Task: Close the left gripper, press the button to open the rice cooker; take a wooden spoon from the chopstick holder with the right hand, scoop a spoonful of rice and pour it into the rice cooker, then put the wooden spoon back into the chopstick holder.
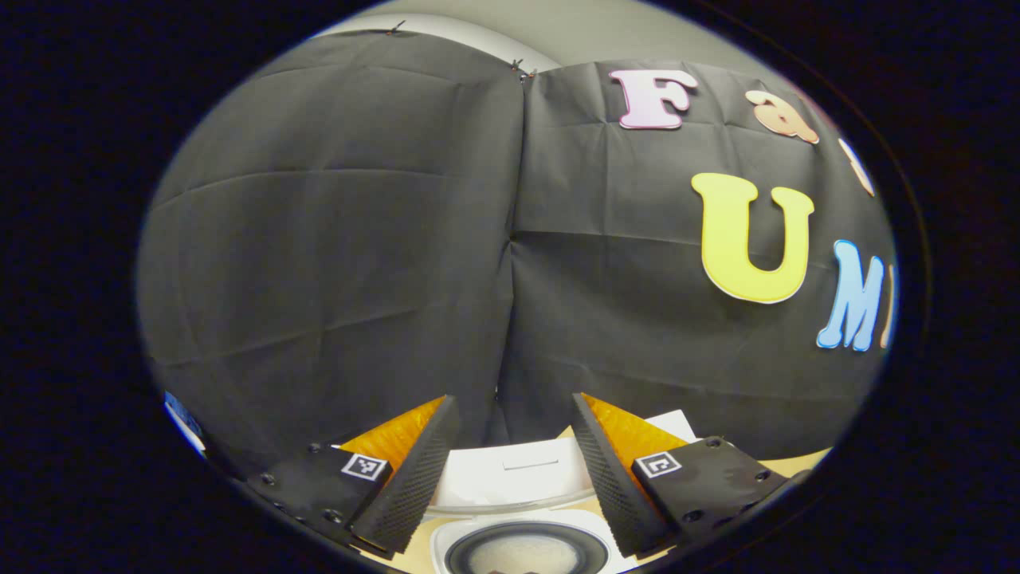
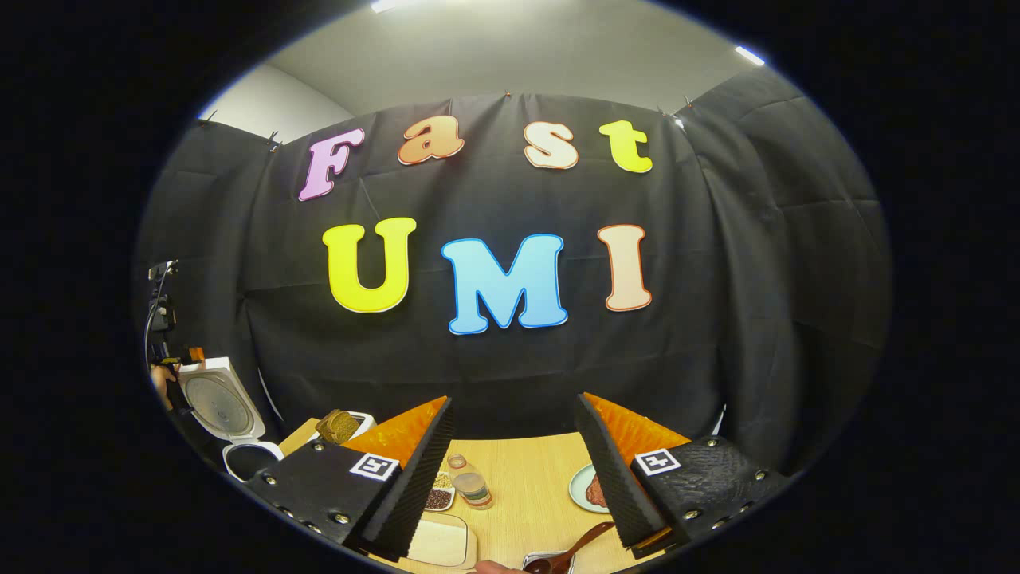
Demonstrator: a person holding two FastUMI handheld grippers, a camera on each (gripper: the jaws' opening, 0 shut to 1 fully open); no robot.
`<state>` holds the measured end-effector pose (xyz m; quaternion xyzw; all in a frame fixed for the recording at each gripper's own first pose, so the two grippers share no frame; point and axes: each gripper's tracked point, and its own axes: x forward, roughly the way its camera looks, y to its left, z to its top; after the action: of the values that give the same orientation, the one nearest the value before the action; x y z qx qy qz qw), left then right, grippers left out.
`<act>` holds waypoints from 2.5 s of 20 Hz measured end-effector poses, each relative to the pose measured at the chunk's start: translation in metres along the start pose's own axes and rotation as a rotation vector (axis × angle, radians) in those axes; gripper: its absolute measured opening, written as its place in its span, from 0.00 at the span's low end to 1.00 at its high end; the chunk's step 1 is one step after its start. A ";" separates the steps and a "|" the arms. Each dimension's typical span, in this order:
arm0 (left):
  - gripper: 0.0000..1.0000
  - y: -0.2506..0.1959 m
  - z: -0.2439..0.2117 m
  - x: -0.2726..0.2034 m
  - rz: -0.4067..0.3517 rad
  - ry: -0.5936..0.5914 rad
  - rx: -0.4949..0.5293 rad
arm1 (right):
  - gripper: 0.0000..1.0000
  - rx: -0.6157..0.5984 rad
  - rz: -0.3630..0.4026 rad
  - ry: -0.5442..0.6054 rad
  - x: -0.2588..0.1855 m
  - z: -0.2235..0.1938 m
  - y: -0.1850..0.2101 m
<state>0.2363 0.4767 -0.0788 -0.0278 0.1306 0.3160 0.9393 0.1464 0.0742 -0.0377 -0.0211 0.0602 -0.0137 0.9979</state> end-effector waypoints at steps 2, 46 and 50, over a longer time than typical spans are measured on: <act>0.98 -0.004 -0.005 -0.017 -0.007 -0.010 0.002 | 0.92 -0.001 0.009 -0.002 -0.002 0.000 0.002; 0.98 -0.051 -0.243 -0.157 -0.060 0.171 0.001 | 0.92 -0.041 0.081 0.036 -0.019 -0.010 0.023; 0.98 -0.053 -0.259 -0.155 -0.089 0.191 -0.017 | 0.92 -0.060 0.079 0.038 -0.021 -0.013 0.026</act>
<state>0.0908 0.3083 -0.2890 -0.0717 0.2152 0.2711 0.9354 0.1246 0.0997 -0.0496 -0.0483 0.0803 0.0271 0.9952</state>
